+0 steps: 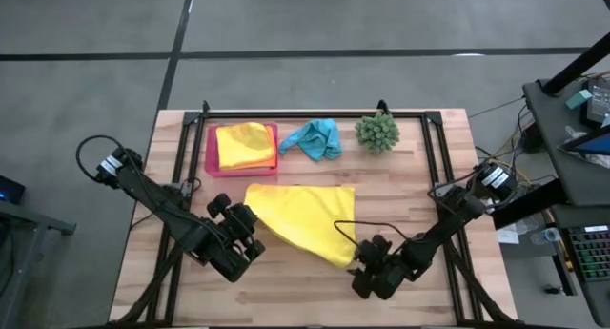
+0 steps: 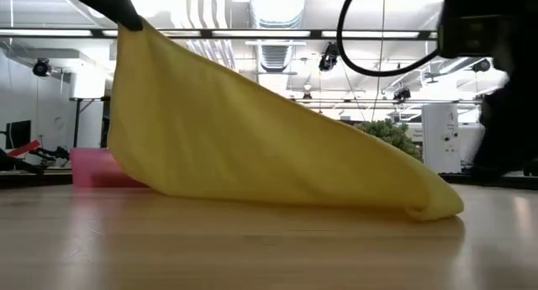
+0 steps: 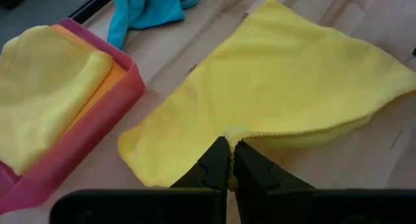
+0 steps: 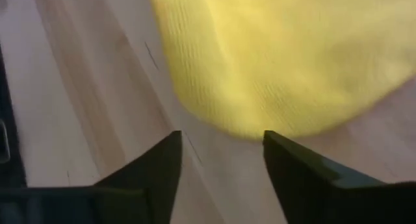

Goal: Fold microfiber towels
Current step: Fold the yellow towel

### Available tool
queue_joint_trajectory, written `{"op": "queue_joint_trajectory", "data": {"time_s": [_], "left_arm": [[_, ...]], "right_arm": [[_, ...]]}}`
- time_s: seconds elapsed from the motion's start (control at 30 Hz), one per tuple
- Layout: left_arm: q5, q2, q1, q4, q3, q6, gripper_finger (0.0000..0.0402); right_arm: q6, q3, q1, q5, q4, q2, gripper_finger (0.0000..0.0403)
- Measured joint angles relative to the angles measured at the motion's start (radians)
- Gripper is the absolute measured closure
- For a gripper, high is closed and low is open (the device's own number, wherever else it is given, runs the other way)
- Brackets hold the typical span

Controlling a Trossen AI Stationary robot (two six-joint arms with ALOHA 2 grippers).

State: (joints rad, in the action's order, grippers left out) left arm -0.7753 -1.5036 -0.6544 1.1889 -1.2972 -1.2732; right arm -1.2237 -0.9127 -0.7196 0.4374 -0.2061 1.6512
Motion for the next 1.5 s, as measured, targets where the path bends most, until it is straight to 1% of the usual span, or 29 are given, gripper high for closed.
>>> {"op": "queue_joint_trajectory", "data": {"time_s": [0.1,0.17,0.3,0.37,0.43,0.5,0.63,0.73,0.87,0.93,1.03,1.13,1.23,1.3,1.37,1.43,1.5], "left_arm": [[-0.006,0.000,0.000,0.001,0.000,0.008,0.0401],[-0.010,0.000,0.000,-0.001,0.000,0.025,0.0401],[-0.013,0.000,0.000,0.000,0.000,0.030,0.0401],[-0.016,0.000,0.000,0.000,0.000,0.031,0.0401],[-0.016,0.000,0.000,0.000,0.000,0.031,0.0401],[-0.017,0.000,0.000,0.000,0.000,0.031,0.0401],[-0.017,0.000,0.000,0.000,0.000,0.031,0.0401],[-0.016,0.000,0.000,0.001,0.000,0.031,0.0401],[-0.016,0.000,0.000,0.021,0.000,0.030,0.0401],[-0.017,0.001,0.000,0.030,0.006,0.029,0.0401],[-0.017,0.001,0.000,0.030,0.011,0.029,0.0401],[-0.018,0.001,0.000,0.029,0.013,0.029,0.0401],[-0.018,0.001,0.000,0.028,0.013,0.028,0.0401],[-0.016,0.001,0.000,0.028,0.013,0.028,0.0401],[-0.003,0.001,0.000,0.027,0.013,0.029,0.0401],[0.020,0.001,-0.001,0.024,0.013,0.050,0.0401],[0.067,0.001,-0.003,0.020,0.013,0.068,0.0402]], "right_arm": [[-0.015,-0.013,-0.002,0.063,0.041,0.024,0.0169],[-0.013,-0.034,-0.002,0.077,0.069,0.046,0.0152],[0.039,-0.112,0.008,0.115,0.057,0.091,0.0132],[0.048,-0.157,0.022,0.142,-0.007,0.108,0.0131],[0.049,-0.206,0.042,0.147,-0.097,0.130,0.0133],[0.045,-0.253,0.059,0.151,-0.212,0.159,0.0141],[0.025,-0.327,0.072,0.152,-0.361,0.220,0.0165],[0.014,-0.372,0.072,0.137,-0.473,0.258,0.0189],[-0.007,-0.450,0.071,0.124,-0.682,0.288,0.0223],[-0.001,-0.483,0.071,0.108,-0.759,0.297,0.0241],[0.043,-0.514,0.070,0.105,-0.822,0.296,0.0278],[0.082,-0.545,0.070,0.133,-0.899,0.286,0.0320],[0.170,-0.577,0.070,0.130,-0.932,0.274,0.0350],[0.218,-0.591,0.070,0.085,-0.941,0.268,0.0357],[0.259,-0.594,0.070,0.029,-0.938,0.259,0.0355],[0.301,-0.598,0.067,-0.015,-0.936,0.250,0.0346],[0.323,-0.598,0.060,-0.045,-0.936,0.247,0.0332]]}}
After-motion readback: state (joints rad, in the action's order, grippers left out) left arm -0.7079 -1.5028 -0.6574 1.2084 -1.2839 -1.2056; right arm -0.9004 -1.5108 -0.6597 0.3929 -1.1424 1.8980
